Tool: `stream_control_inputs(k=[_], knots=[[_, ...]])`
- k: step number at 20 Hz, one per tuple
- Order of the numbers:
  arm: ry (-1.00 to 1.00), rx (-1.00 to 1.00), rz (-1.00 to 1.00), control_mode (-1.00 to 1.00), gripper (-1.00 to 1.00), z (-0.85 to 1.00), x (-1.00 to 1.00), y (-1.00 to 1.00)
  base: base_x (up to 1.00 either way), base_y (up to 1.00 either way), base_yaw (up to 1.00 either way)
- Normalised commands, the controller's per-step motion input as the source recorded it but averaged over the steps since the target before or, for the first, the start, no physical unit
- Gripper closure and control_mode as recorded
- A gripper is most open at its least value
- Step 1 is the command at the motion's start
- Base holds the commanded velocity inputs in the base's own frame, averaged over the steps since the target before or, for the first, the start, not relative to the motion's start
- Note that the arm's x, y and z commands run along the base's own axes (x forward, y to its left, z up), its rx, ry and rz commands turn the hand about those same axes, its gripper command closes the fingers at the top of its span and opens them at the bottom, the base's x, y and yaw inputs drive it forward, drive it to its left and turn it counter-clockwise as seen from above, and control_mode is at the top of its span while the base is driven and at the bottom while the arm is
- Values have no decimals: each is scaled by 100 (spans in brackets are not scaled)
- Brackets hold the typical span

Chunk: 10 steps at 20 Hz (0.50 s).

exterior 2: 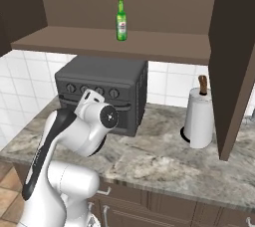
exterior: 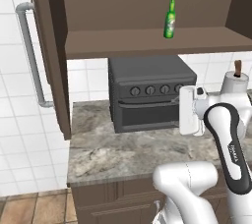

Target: Open the cabinet directly in front. Then move the beer and the mug to the dining counter with the candle on it.

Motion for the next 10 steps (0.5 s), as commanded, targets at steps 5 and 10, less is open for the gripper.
stream_control_inputs(k=[5,10], knots=[[0,0,0,100,-100,0,0,0,8,0,0],[0,0,0,-100,-100,0,0,0,0,0,0]])
